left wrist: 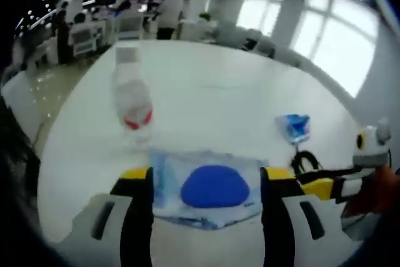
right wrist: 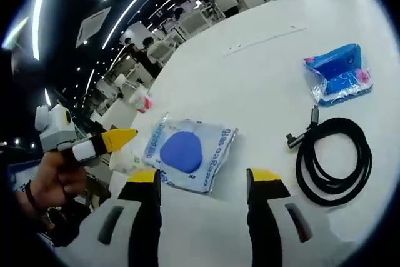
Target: Arrange the tabletop items into an orderly group along one side of the table until the central work area is clear of visible clutter.
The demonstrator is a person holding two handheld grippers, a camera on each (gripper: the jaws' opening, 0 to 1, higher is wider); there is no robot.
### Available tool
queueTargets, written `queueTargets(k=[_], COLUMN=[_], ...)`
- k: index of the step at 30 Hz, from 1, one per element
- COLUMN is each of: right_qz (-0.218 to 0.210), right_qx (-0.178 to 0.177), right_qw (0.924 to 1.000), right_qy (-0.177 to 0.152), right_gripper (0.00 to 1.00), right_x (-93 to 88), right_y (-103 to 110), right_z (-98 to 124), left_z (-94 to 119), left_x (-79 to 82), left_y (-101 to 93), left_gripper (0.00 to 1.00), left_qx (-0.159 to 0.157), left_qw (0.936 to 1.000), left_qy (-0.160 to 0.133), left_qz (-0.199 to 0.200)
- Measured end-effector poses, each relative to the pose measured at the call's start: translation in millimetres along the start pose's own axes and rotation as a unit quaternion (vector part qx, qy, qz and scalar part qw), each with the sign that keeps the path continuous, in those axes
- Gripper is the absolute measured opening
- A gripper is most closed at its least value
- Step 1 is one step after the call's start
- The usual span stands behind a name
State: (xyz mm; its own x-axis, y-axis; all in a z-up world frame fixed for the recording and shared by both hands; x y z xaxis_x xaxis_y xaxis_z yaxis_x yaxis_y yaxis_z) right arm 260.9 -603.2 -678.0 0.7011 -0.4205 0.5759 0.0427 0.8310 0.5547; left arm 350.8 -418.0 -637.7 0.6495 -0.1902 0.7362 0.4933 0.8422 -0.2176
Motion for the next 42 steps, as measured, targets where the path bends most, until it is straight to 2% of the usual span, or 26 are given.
queueTargets(k=[3, 5, 6, 9, 12, 13, 14, 19, 22, 26, 30, 39, 42], right_qz=[0.005, 0.004, 0.000, -0.008, -0.013, -0.014, -0.017, -0.029, -0.045, -0.050, -0.053, -0.053, -0.057], right_qx=[-0.001, -0.002, -0.002, -0.002, -0.005, -0.006, -0.005, -0.008, -0.005, -0.011, -0.010, -0.007, -0.011], right_qw=[1.0000, 1.0000, 1.0000, 0.9999, 0.9997, 0.9996, 0.9995, 0.9990, 0.9981, 0.9978, 0.9976, 0.9970, 0.9967], right_qy=[0.004, 0.003, 0.006, 0.012, 0.022, 0.023, 0.028, 0.032, 0.042, 0.043, 0.044, 0.057, 0.057], right_gripper=[0.53, 0.52, 0.52, 0.51, 0.51, 0.50, 0.50, 0.42, 0.40, 0.34, 0.32, 0.29, 0.25], right_x=[1.5, 2.4, 2.2, 1.1, -0.2, -0.5, -1.4, -2.8, -6.0, -5.3, -4.1, -5.8, -5.7], right_y=[-1, -1, -1, -1, -2, -3, -3, -7, -9, -11, -10, -7, -9], right_z=[-10, -16, -18, -24, -31, -32, -35, -40, -43, -44, -46, -54, -55], left_z=[-6, -12, -14, -20, -26, -27, -29, -34, -36, -37, -39, -46, -46], left_x=[-2.1, -6.2, -5.8, -1.6, -3.8, -7.1, -7.1, -8.1, -13.7, -17.1, -17.6, -22.6, -24.1], left_y=[8.6, 7.7, 9.0, 14.8, 17.5, 20.2, 20.7, 23.9, 29.7, 29.6, 32.2, 43.7, 47.6], left_gripper=[0.64, 0.61, 0.61, 0.59, 0.57, 0.56, 0.56, 0.48, 0.44, 0.42, 0.41, 0.27, 0.21], left_qx=[0.006, -0.015, -0.014, 0.002, 0.009, 0.019, 0.020, 0.016, 0.035, 0.037, 0.043, 0.057, 0.064], left_qw=[0.9997, 0.9980, 0.9975, 0.9984, 0.9973, 0.9959, 0.9960, 0.9933, 0.9916, 0.9910, 0.9905, 0.9855, 0.9844], left_qy=[0.024, 0.046, 0.046, 0.046, 0.065, 0.084, 0.084, 0.091, 0.107, 0.117, 0.123, 0.154, 0.160], left_qz=[0.009, 0.040, 0.051, 0.034, 0.032, 0.027, 0.026, 0.070, 0.063, 0.053, 0.044, 0.041, 0.037])
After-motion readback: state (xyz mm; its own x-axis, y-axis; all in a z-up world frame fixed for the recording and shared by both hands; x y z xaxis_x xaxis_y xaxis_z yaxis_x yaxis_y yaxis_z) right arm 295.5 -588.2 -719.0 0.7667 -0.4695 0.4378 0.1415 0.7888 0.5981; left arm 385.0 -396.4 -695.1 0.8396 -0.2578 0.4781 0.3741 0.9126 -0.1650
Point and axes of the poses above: the point that each gripper's makers call its tool centre point, and the gripper's own axes: z roughly backward along the fingers, y roughly to its left, x roughly out of its top, the point moved 6 cm from there along z, roughly backward along the fingers, and after that the axes turned 1 degree about -x, right-handed, at the moved point
